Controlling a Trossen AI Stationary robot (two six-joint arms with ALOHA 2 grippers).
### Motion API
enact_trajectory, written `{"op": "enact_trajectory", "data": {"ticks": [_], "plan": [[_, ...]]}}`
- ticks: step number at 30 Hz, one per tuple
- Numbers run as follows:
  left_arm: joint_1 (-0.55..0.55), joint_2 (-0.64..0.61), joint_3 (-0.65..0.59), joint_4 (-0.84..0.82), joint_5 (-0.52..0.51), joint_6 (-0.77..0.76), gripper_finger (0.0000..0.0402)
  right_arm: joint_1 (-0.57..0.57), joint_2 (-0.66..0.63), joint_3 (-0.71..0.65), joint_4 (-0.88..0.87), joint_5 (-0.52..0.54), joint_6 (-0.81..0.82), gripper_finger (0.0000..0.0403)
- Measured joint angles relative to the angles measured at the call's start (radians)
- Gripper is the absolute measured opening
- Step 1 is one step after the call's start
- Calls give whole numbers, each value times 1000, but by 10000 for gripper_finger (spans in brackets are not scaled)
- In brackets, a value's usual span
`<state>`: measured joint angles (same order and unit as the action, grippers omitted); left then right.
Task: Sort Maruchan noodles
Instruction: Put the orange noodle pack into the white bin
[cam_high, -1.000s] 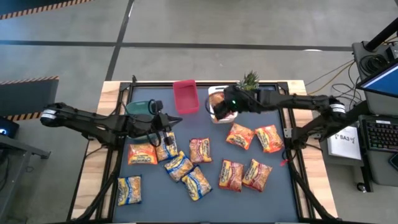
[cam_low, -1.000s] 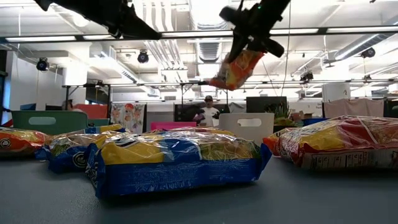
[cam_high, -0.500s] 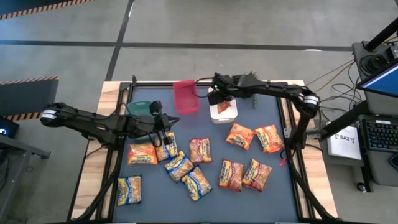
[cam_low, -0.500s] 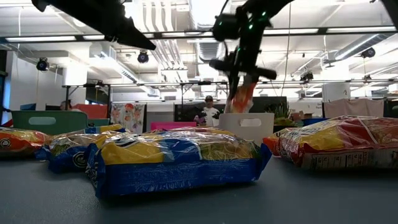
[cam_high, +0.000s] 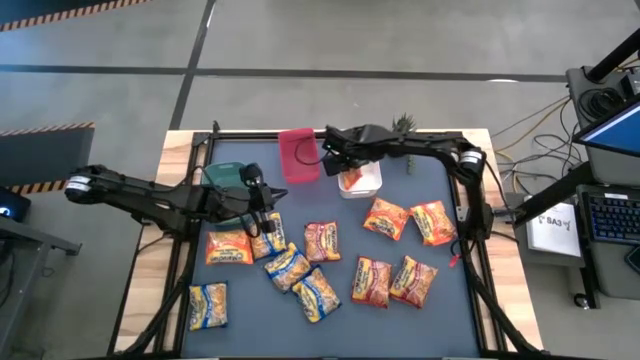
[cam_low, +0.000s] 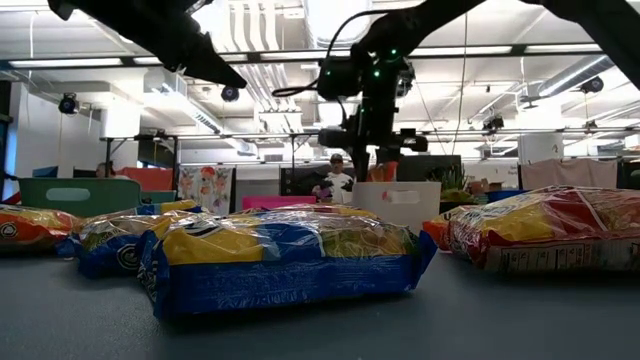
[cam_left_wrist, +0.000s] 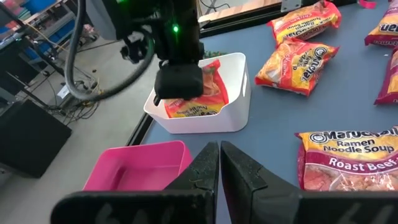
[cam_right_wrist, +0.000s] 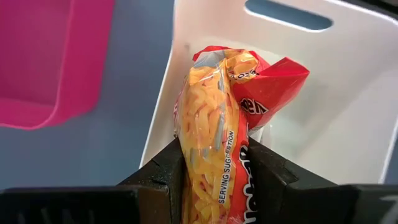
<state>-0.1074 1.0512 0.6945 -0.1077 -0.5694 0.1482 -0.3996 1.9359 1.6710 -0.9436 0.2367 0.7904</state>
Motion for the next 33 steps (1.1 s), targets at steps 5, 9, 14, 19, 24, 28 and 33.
{"op": "enact_trajectory", "data": {"ticks": [5, 9, 14, 19, 24, 28, 33], "plan": [[0, 0, 0, 2, 0, 0, 0, 0, 31, 7, 5, 3, -5, 126], [0, 0, 0, 2, 0, 0, 0, 3, 38, 7, 6, 21, -13, 147], [0, 0, 0, 4, 0, 0, 0, 8, 37, 8, 13, 25, -14, 172], [0, 0, 0, 7, 0, 0, 0, 22, 37, 20, 26, 21, -14, 190], [0, 0, 0, 10, 0, 0, 0, 36, 35, 53, 36, 20, -24, 201], [0, 0, 0, 10, 0, 0, 0, 41, 35, 66, 43, 22, -30, 201], [0, 0, 0, 10, 0, 0, 0, 46, 35, 70, 45, 23, -32, 201]]}}
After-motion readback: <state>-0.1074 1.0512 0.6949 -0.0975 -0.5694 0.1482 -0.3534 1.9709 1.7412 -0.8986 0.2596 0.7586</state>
